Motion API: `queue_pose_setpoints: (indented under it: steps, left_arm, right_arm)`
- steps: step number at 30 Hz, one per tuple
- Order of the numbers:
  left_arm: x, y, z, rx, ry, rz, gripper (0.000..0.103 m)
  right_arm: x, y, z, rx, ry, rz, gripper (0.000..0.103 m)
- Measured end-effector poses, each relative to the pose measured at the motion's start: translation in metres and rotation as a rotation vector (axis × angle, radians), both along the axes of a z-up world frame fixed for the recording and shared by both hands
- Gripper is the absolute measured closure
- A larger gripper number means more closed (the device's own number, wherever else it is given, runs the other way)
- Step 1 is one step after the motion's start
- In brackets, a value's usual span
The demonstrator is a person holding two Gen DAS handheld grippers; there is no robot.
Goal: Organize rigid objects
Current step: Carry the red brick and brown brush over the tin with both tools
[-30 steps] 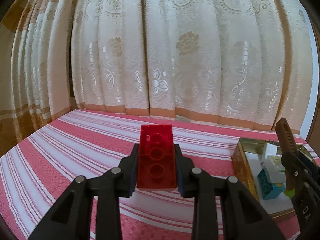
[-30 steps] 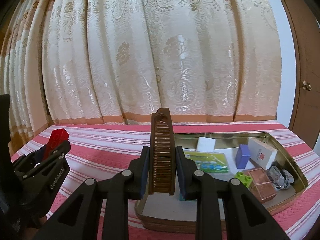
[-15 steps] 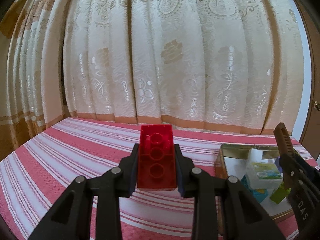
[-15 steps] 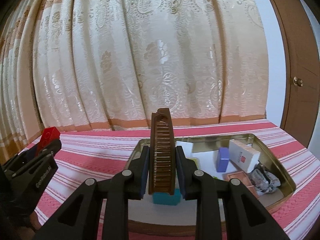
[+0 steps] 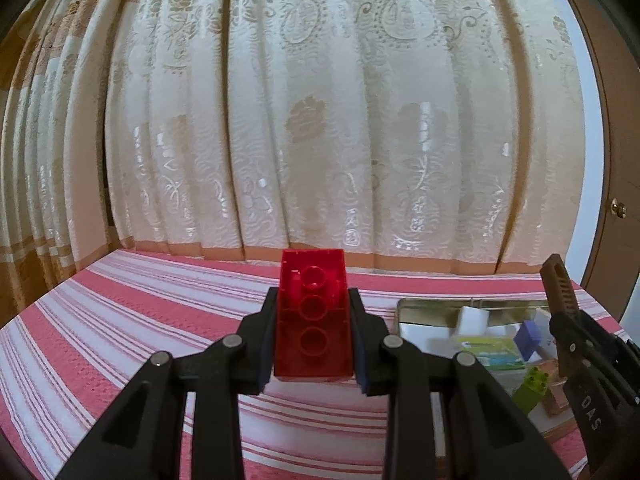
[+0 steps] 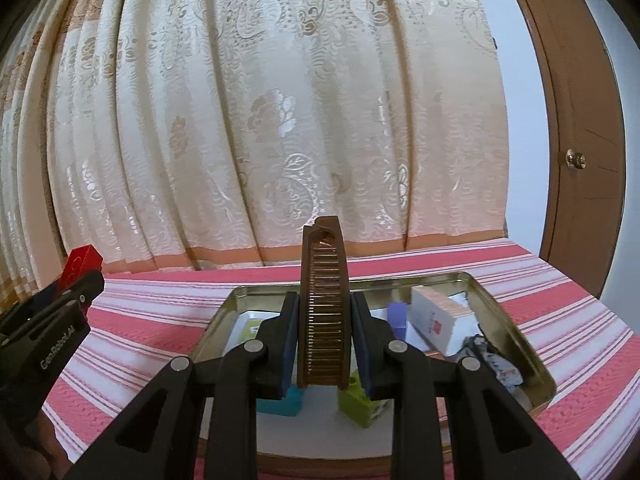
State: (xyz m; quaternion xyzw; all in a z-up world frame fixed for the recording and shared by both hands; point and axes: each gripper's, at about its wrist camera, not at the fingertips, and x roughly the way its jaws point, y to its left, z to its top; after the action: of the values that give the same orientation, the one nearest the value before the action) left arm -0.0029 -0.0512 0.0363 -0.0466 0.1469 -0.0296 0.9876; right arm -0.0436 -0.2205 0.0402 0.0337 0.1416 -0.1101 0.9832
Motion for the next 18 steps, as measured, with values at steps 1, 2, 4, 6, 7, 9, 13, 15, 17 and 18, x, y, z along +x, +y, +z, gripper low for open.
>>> queue_pose_setpoints:
  steps: [1,2,4,6,7,9,13,15,17,18]
  left_arm:
    - [0.0,-0.002,0.001,-0.001,0.001,-0.004,0.073]
    - [0.0,-0.005,0.001,-0.003,0.002,-0.011,0.073]
    - [0.0,-0.013,0.003,-0.003,0.003,-0.025,0.073]
    - [0.0,-0.022,0.004,0.004,0.0,-0.036,0.073]
    - [0.0,-0.027,0.005,0.007,-0.001,-0.044,0.073]
    - [0.0,-0.035,0.005,0.01,0.0,-0.059,0.073]
    - [0.002,-0.054,0.005,0.018,0.003,-0.088,0.073]
    - [0.003,-0.063,0.005,0.02,0.006,-0.101,0.073]
    - [0.004,-0.07,0.005,0.023,0.008,-0.111,0.073]
    - [0.005,-0.073,0.005,0.024,0.009,-0.116,0.073]
  right_arm:
    - [0.0,-0.002,0.0,-0.001,0.0,-0.002,0.075]
    - [-0.001,-0.005,0.0,0.0,-0.002,-0.006,0.075]
    - [-0.002,-0.01,0.001,0.0,-0.004,-0.013,0.075]
    - [-0.003,-0.016,0.002,0.0,-0.006,-0.023,0.075]
    - [-0.003,-0.02,0.002,0.001,-0.006,-0.03,0.075]
    - [-0.003,-0.027,0.002,0.002,-0.004,-0.041,0.075]
    - [-0.005,-0.042,0.003,0.005,-0.003,-0.065,0.075]
    - [-0.005,-0.049,0.003,0.002,0.001,-0.077,0.075]
    - [-0.005,-0.054,0.003,0.004,0.003,-0.083,0.075]
    - [-0.005,-0.057,0.003,0.004,0.005,-0.087,0.075]
